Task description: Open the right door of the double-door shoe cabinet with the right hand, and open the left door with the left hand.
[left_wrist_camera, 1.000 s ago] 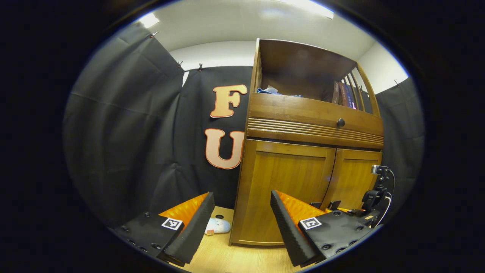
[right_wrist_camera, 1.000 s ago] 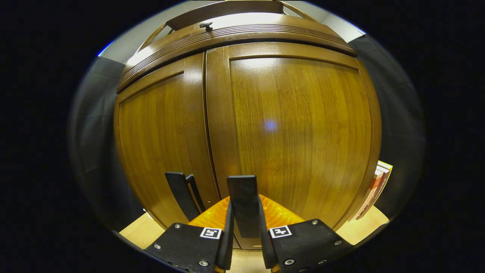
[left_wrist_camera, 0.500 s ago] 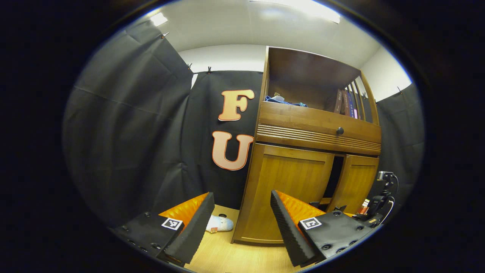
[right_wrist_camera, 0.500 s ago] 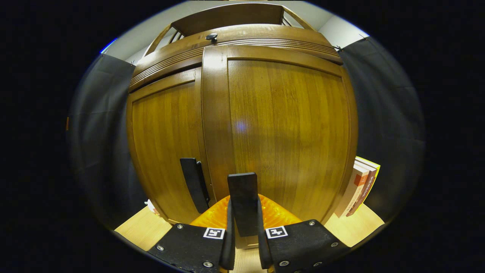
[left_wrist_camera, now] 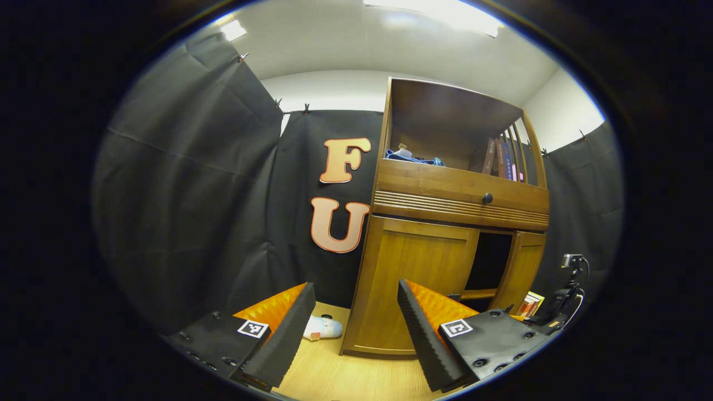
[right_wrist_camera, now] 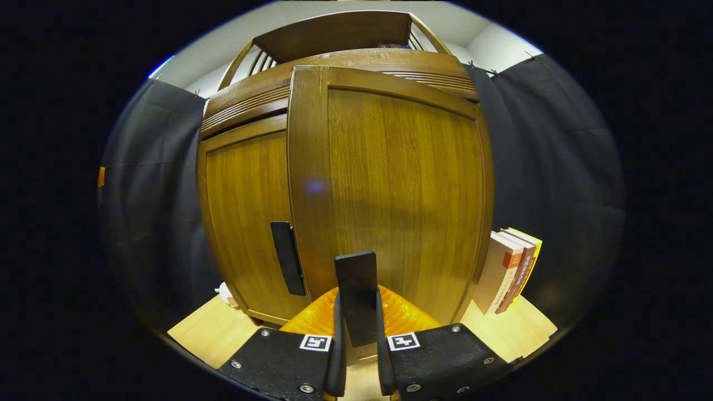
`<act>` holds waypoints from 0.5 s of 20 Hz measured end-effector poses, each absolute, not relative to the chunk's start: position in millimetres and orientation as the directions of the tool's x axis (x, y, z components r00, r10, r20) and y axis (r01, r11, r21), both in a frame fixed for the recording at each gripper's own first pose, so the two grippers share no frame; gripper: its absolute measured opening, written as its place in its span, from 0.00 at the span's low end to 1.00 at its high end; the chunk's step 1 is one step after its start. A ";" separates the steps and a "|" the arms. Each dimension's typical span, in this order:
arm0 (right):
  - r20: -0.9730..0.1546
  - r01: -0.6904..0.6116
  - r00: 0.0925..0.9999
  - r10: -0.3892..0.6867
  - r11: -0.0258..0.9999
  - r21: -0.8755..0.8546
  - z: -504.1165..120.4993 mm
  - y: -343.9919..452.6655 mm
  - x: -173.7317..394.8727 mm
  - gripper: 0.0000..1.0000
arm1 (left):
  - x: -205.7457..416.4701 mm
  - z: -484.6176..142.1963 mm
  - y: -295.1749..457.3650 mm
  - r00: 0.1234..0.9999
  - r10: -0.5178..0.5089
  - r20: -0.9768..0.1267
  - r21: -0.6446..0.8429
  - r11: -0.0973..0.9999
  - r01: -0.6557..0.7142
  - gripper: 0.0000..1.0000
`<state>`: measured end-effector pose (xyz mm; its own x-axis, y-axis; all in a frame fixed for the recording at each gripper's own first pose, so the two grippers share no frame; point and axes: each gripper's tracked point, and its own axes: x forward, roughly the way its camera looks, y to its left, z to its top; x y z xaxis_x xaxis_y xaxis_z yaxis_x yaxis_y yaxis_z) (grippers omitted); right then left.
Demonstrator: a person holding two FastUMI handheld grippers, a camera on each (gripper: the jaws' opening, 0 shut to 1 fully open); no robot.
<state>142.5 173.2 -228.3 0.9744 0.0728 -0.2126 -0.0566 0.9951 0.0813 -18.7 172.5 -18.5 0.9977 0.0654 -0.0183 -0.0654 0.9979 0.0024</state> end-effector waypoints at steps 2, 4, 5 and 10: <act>-0.216 -0.048 0.974 0.063 0.996 0.074 -227.6 168.7 136.3 0.19 | -21.1 -17.3 172.4 0.998 0.064 -0.021 0.002 0.998 -0.064 0.94; -0.216 -0.044 0.975 0.059 0.996 0.073 -228.2 163.6 129.5 0.23 | -23.4 -15.5 170.9 0.998 0.057 -0.020 0.002 0.998 -0.057 0.94; -0.219 -0.042 0.974 0.057 0.996 0.074 -227.2 162.3 126.8 0.23 | -23.5 -15.2 169.6 0.998 0.053 -0.018 0.004 0.999 -0.053 0.94; -0.224 -0.018 0.974 0.033 0.998 0.065 -225.1 147.3 112.6 0.23 | -24.5 -14.4 162.8 0.999 0.031 -0.021 0.000 1.000 -0.031 0.94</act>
<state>112.6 147.3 -225.1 0.9740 0.0327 -0.2244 -0.0184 0.9977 0.0653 -24.5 162.8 -14.4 0.9993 0.0312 -0.0208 -0.0312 0.9995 -0.0002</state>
